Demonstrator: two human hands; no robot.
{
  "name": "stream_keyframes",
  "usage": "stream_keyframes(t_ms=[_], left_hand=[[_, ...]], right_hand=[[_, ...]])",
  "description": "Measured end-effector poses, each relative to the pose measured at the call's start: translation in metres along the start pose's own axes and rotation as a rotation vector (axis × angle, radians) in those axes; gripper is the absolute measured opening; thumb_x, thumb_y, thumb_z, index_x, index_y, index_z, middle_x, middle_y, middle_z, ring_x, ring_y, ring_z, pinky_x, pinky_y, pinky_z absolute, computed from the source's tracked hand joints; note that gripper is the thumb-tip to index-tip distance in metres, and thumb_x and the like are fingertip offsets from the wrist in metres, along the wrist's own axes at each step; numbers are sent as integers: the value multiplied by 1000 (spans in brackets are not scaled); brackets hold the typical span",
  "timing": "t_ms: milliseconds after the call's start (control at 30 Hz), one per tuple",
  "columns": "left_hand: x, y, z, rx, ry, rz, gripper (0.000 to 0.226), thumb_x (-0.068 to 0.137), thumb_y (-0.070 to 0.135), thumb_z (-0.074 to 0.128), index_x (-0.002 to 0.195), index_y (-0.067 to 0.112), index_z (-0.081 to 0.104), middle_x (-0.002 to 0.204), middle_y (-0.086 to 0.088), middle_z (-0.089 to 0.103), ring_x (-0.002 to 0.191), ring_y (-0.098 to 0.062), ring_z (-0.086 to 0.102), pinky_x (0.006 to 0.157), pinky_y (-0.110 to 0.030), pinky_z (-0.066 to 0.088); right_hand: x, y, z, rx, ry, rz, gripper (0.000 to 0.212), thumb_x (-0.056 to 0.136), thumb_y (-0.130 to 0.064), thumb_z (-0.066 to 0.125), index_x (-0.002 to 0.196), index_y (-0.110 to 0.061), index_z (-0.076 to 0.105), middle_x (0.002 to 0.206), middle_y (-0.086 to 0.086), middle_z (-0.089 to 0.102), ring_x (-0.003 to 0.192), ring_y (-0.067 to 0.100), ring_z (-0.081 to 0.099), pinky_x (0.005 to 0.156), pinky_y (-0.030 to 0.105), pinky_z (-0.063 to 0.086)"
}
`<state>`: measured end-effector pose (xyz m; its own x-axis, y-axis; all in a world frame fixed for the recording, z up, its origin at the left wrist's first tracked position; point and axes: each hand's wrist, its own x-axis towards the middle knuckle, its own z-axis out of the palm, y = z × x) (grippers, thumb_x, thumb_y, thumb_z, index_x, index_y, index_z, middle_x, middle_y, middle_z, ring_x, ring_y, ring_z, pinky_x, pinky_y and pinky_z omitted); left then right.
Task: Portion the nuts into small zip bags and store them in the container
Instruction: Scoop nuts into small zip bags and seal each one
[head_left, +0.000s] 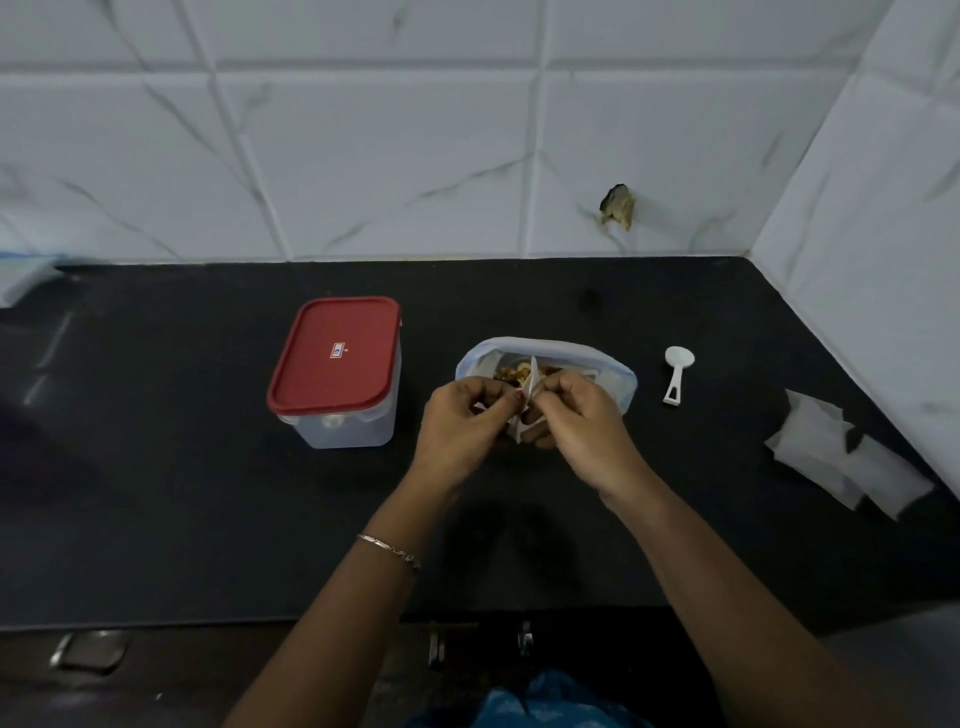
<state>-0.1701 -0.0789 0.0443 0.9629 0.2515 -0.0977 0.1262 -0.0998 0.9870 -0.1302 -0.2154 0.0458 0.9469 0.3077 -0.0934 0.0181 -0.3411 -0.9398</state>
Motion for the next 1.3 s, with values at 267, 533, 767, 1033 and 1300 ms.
stream_keyframes(t_ms=[267,533,767,1033,1300], left_hand=[[-3,1,-6,-21,27,-1,6,91,18,63,89,15,68,87,-4,71,75,-14,69,66,-24,55],[-2,7,-19,75,243,71,3,89,11,62,87,11,63,86,-5,67,78,-17,67,64,-22,58],[-1,6,-23,279,278,148,3,82,14,67,80,12,65,75,-2,67,73,-20,67,72,-41,59],[5,9,-26,412,232,155,7,82,19,68,77,17,64,69,4,64,63,-4,60,60,-18,48],[9,13,-25,523,294,316,8,80,16,68,74,19,66,69,10,64,66,-4,62,60,-17,51]], right_hand=[[4,-9,12,-124,-1,-101,11,98,-24,49,95,-21,59,89,3,69,84,17,68,79,47,57],[8,-12,-3,-149,34,-80,3,88,-14,61,86,-14,59,82,4,69,79,16,69,79,43,58],[8,-18,-10,-551,34,-354,13,91,-10,54,89,-23,51,83,-6,61,75,11,63,63,30,53],[9,-26,-17,-787,-99,-491,30,98,-13,43,115,-33,58,101,-9,57,83,12,59,67,35,52],[16,-40,-27,-1151,-309,-291,35,100,-18,40,121,-36,61,120,-6,59,99,13,58,69,26,35]])
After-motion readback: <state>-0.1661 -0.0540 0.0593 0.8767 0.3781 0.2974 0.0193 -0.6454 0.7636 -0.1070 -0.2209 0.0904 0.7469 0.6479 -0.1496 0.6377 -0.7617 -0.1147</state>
